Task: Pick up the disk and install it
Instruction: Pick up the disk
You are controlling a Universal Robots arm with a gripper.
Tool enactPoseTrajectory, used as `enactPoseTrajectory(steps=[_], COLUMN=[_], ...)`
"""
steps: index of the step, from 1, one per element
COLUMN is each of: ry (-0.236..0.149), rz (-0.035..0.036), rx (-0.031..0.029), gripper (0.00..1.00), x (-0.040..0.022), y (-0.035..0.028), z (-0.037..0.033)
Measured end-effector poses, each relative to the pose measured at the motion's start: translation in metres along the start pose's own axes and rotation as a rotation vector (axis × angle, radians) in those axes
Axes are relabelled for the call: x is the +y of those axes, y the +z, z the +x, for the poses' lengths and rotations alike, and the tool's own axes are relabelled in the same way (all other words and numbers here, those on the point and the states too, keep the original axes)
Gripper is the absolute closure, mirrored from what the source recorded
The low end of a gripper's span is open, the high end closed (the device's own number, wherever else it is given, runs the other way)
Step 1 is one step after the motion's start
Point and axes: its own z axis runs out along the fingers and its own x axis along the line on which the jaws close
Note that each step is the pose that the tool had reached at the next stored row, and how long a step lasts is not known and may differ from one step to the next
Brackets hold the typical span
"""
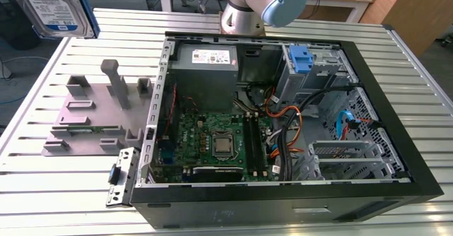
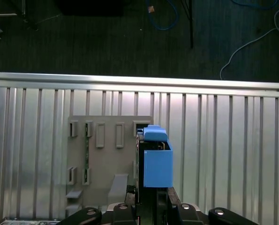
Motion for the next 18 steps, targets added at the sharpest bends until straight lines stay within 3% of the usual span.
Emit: enactPoseTrajectory(steps=[9, 18], ry=[0.000, 0.000], rz=[0.0000, 0.0000], rx=[0.0000, 0.0000], gripper=[0.65, 0.65], x=[0.0002, 0.0003], y=[-0.0127, -0.0156], z=[-0.0003, -0.0004])
